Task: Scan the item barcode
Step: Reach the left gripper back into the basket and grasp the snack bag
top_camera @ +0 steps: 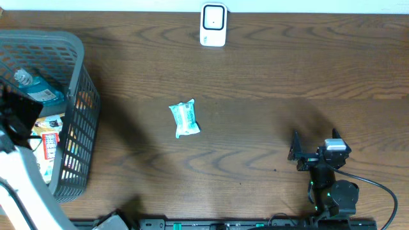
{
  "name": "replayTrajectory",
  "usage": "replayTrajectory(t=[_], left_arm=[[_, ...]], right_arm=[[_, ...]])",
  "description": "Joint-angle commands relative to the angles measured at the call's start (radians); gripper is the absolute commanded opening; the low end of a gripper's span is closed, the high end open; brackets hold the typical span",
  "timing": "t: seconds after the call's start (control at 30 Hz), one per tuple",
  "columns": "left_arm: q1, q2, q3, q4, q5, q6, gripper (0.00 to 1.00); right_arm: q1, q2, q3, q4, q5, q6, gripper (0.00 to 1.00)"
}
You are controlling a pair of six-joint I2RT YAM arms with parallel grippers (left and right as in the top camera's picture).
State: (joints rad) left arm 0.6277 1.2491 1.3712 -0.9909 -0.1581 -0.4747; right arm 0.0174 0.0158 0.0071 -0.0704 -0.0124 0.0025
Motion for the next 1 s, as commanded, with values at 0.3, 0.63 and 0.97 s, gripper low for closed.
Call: replayTrajectory(t=[0.3,0.63,0.97], left_arm=[[0.148,0.327,-0.126,0.089,0.177,0.345,0.98],[0.148,0.512,-0.126,0.102,0.087,0.351,0.98],[0.139,0.661,-0.126,0.061,0.128,0.351,0.52]], right_arm=[[0.009,-0.003,-0.002,-0.004,-0.008,-0.011,0.99],[0.009,-0.003,-0.002,-0.004,-0.008,-0.011,0.99],[0.009,-0.003,-0.002,-0.004,-0.008,-0.011,0.99]])
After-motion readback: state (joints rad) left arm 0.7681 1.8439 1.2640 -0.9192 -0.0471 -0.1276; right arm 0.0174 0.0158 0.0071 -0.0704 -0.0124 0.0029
